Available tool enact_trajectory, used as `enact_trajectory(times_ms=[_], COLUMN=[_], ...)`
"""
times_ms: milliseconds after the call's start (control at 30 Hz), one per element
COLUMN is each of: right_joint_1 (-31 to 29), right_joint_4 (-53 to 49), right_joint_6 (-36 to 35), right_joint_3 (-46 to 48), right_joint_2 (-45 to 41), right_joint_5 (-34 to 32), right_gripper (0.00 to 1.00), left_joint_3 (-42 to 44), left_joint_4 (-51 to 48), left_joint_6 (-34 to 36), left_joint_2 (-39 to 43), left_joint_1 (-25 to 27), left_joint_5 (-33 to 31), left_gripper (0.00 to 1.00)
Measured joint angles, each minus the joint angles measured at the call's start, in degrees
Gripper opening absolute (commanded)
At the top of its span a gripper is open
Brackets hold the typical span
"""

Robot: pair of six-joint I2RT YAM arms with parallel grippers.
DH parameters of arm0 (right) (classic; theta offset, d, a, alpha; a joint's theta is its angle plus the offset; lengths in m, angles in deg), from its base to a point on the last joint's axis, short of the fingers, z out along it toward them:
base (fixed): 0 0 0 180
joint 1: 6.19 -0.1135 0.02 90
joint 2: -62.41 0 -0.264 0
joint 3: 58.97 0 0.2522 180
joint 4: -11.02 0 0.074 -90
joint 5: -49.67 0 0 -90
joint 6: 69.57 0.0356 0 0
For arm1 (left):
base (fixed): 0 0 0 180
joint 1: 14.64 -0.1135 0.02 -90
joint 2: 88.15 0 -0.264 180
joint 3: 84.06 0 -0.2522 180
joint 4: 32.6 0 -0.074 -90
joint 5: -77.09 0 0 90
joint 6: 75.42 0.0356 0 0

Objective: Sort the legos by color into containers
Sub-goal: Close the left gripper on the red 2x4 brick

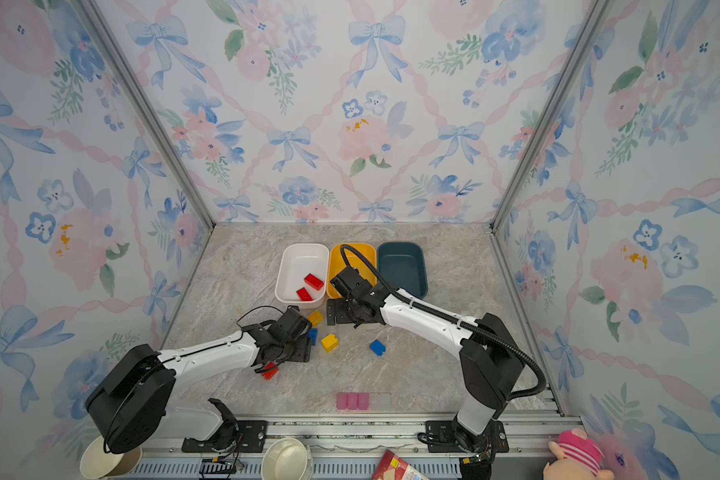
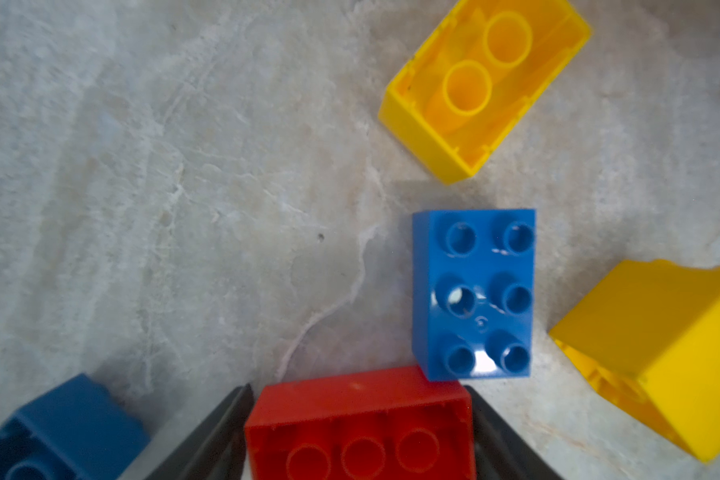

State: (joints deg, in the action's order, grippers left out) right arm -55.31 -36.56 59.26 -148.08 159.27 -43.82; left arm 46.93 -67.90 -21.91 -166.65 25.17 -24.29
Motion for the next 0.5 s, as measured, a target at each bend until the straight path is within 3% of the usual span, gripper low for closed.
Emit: enact_trajectory(times_ms=[233,500], right_joint_1=[0.0,0.0], right_joint_4=[0.0,-0.1], right_joint_6=[0.2,0.2], right_joint_3=[0.5,0.9], right_joint_2=[0.0,-1.9], right_joint_5=[0.0,-0.3], right_gripper=[0.98,0.97], left_joint_3=[0.0,0.0], left_joint_4=[0.2,0.1], left_joint_6=[-0.1,-0.2], left_joint_2=[0.1,2.8], left_joint_1=[0.4,0.5], left_joint_5=[-0.2,-0.2], left_gripper=[0.58,0.55])
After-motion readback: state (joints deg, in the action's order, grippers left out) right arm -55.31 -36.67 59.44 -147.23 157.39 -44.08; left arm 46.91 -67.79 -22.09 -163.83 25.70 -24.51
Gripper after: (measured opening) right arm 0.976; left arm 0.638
